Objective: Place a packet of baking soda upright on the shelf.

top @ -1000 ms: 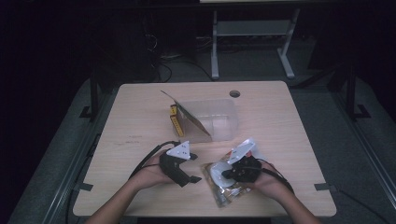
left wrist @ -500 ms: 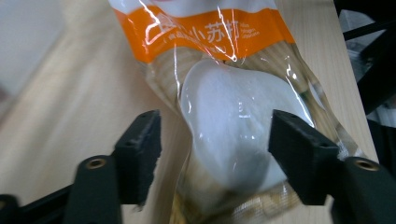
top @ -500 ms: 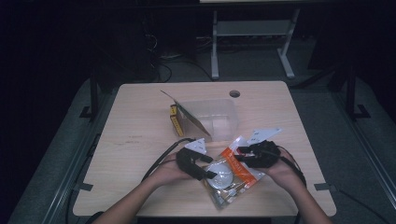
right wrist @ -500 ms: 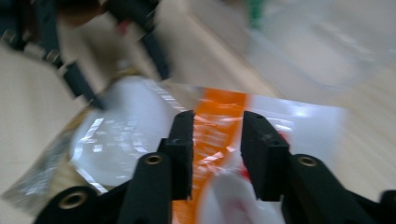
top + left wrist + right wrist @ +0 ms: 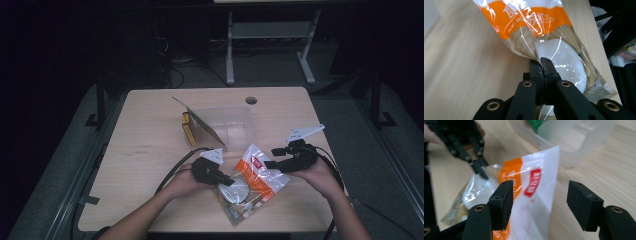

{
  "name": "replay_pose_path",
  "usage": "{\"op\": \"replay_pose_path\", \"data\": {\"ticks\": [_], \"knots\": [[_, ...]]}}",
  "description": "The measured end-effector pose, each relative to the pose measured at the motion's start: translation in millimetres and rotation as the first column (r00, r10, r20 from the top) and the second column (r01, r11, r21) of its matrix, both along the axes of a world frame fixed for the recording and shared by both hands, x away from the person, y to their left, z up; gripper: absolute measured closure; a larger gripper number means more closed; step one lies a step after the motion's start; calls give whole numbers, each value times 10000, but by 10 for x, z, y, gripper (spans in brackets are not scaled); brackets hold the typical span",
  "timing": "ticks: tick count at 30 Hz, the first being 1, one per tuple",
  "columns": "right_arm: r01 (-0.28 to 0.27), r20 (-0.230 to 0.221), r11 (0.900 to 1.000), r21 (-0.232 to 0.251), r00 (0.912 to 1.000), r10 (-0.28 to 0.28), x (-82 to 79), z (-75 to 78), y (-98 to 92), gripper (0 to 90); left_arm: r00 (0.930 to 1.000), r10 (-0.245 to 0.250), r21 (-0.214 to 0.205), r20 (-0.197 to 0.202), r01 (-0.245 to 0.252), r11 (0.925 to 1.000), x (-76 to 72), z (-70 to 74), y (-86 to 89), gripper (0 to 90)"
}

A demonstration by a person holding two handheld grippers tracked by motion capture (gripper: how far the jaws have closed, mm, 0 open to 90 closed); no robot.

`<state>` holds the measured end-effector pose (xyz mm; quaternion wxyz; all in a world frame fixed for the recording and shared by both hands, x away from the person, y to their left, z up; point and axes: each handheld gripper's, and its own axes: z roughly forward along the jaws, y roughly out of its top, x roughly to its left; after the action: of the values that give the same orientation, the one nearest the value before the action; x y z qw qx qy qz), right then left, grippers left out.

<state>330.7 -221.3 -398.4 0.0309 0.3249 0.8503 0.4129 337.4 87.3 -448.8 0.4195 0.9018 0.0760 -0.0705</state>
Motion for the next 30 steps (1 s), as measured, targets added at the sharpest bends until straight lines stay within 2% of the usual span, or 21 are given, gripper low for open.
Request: {"op": "replay_pose_path", "data": {"ticks": [1, 5, 7, 9, 12, 14, 16, 17, 20, 23, 25, 27, 30], "knots": [[-58, -46, 10000, 7, 10000, 58, -6, -4, 12, 374, 9998, -50, 41, 171, 50, 10000, -15, 31, 9, 893], [-319, -95, 9995, -8, 9994, 319, -8, -30, 49, 372, 9971, -54, -269, 757, 74, 9996, -65, 144, 48, 895], [-419, -211, 9991, 34, 9989, 420, -5, -37, 55, 374, 9966, -27, -444, 824, 63, 9990, -75, 195, 75, 895], [-669, -387, 9976, 166, 9970, 675, -4, -57, 78, 425, 9957, 45, -601, 921, 10, 9982, -80, 230, 103, 896], [-1129, -525, 9931, 327, 9920, 1146, -10, -71, 115, 622, 9940, 51, -562, 1090, 11, 9984, -74, 264, 138, 896], [-1350, -522, 9900, 416, 9892, 1371, -14, -64, 136, 728, 9949, 131, -699, 1000, -61, 9975, -73, 265, 155, 896], [-1497, -458, 9874, 516, 9873, 1520, -23, -44, 150, 842, 9943, 98, -654, 1063, -29, 9979, -63, 268, 171, 895], [-1609, -392, 9854, 562, 9858, 1632, -28, -33, 153, 881, 9956, 179, -789, 924, -106, 9968, -62, 266, 174, 895], [-1854, -47, 9816, 464, 9826, 1858, -59, 26, 172, 899, 9962, 179, -944, 854, -98, 9955, -38, 268, 204, 891], [-2000, 170, 9779, 605, 9798, 1993, -82, 88, 167, 900, 9957, 275, -1085, 881, -179, 9939, -34, 274, 233, 876], [-2131, 279, 9738, 792, 9770, 2115, -86, 130, 165, 900, 9947, 353, -1037, 964, -252, 9943, -37, 279, 244, 838], [-2246, 356, 9705, 879, 9743, 2222, -91, 180, 168, 900, 9946, 511, -1040, 901, -416, 9937, -56, 273, 249, 711], [-2402, 622, 9653, 1024, 9701, 2347, -110, 262, 187, 900, 9906, 736, -984, 1153, -623, 9932, -85, 290, 288, 557]]}}
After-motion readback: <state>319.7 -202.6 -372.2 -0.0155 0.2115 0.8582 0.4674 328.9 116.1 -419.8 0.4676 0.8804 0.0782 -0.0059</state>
